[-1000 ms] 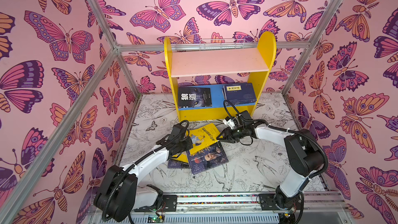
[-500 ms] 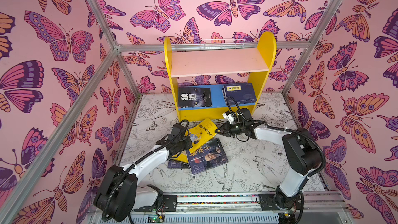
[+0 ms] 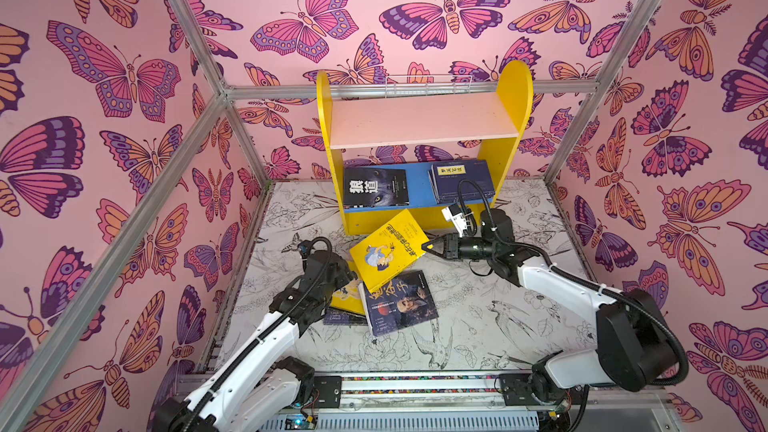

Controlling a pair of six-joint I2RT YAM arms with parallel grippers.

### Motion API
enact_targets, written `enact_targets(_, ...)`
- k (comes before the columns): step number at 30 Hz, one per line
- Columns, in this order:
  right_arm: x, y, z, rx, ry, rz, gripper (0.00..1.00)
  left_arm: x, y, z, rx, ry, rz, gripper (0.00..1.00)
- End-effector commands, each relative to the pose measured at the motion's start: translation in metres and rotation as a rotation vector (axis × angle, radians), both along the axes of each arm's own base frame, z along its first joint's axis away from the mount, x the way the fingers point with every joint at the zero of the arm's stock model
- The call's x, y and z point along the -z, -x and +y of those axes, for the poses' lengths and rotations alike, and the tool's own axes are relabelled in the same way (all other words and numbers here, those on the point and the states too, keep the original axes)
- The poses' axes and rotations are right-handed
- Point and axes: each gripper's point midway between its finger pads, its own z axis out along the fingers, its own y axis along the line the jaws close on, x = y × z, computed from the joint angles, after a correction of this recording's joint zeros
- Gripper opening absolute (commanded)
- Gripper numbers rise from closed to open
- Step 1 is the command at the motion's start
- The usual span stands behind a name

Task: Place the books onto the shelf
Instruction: 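Carry the yellow book upright toward the blue shelf with the right gripper, then lower the yellow book flat onto the shelf and open the right gripper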

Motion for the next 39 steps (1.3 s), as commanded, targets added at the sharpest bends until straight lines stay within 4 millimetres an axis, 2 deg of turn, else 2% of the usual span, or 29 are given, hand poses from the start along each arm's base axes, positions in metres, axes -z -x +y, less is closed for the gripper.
enact_targets(1, -0.062, -0.006, -0.004, 0.023, -0.096, -0.18, 0.0, 0.019, 0.015, 0.028, -0.11, -0.062, 0.052, 0.74)
enact_targets(5, -0.097, -0.033, -0.009, 0.154, -0.154, -0.249, 0.0, 0.031, 0.021, 0.029, -0.115, -0.051, 0.088, 0.74)
enact_targets(13, -0.112, -0.11, -0.01, 0.399, -0.274, -0.281, 0.0, 0.047, 0.027, 0.025, -0.096, -0.033, 0.137, 0.75)
enact_targets(18, -0.094, -0.156, -0.002, 0.475, -0.273, -0.253, 0.0, 0.047, 0.029, 0.025, -0.077, -0.042, 0.134, 0.76)
enact_targets(22, -0.075, -0.181, 0.008, 0.498, -0.244, -0.203, 0.0, 0.048, 0.029, 0.024, -0.068, -0.038, 0.137, 0.76)
enact_targets(28, -0.055, -0.196, 0.031, 0.472, -0.199, -0.144, 0.0, 0.054, 0.032, 0.023, -0.069, -0.026, 0.151, 0.76)
enact_targets(35, -0.037, -0.2, 0.062, 0.374, -0.202, -0.065, 0.0, 0.056, 0.033, 0.023, -0.068, -0.026, 0.156, 0.76)
enact_targets(39, -0.029, -0.2, 0.068, 0.358, -0.207, -0.027, 0.0, 0.056, 0.033, 0.022, -0.062, -0.028, 0.161, 0.76)
